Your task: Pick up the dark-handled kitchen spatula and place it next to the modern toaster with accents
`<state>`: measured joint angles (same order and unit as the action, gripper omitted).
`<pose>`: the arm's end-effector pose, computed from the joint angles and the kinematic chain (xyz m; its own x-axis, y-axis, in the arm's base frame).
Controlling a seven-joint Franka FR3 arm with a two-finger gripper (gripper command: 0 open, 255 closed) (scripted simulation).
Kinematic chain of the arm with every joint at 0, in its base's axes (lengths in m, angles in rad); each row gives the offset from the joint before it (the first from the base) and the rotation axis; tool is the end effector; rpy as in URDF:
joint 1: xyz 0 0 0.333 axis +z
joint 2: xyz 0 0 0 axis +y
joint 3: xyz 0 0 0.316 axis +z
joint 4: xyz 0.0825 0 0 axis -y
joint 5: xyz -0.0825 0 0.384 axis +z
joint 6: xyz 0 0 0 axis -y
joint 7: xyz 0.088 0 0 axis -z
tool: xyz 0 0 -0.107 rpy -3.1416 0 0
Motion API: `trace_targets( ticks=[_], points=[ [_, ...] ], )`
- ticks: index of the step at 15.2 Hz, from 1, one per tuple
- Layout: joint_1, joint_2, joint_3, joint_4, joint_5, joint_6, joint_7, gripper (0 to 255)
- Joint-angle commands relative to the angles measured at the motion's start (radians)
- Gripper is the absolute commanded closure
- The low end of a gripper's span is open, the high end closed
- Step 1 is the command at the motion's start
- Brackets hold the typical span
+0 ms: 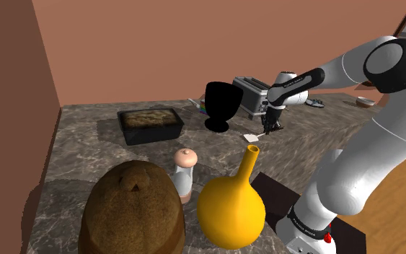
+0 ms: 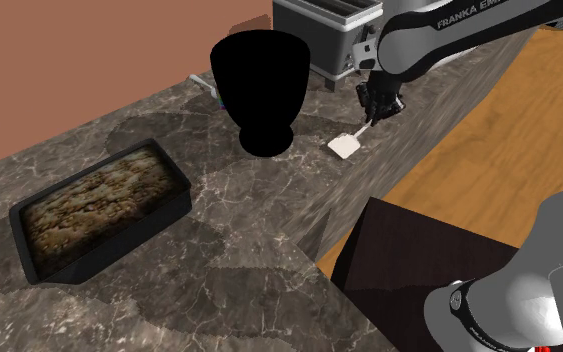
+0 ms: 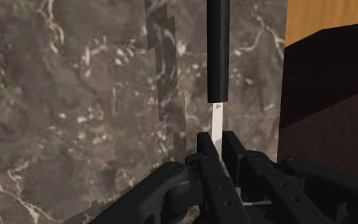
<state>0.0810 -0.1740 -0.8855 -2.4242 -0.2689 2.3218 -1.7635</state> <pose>0.3268 -0.3449 0.3507 0.4095 0.9099 -0.0664 0.9120 -0.4103 0.0021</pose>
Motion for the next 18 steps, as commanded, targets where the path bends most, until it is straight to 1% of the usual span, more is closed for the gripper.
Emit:
trace_targets(
  ticks=[1,6,8,10,18],
  points=[
    [0.000,0.000,0.000,0.000,0.000,0.000,0.000,0],
    [0.000,0.000,0.000,0.000,0.000,0.000,0.000,0],
    [-0.013,-0.061,0.030,0.030,-0.037,-0.081,0.031,0],
    [-0.021,-0.107,0.057,0.061,-0.057,-0.152,0.049,0],
    [-0.023,-0.106,0.058,0.061,-0.057,-0.152,0.048,0]
  ],
)
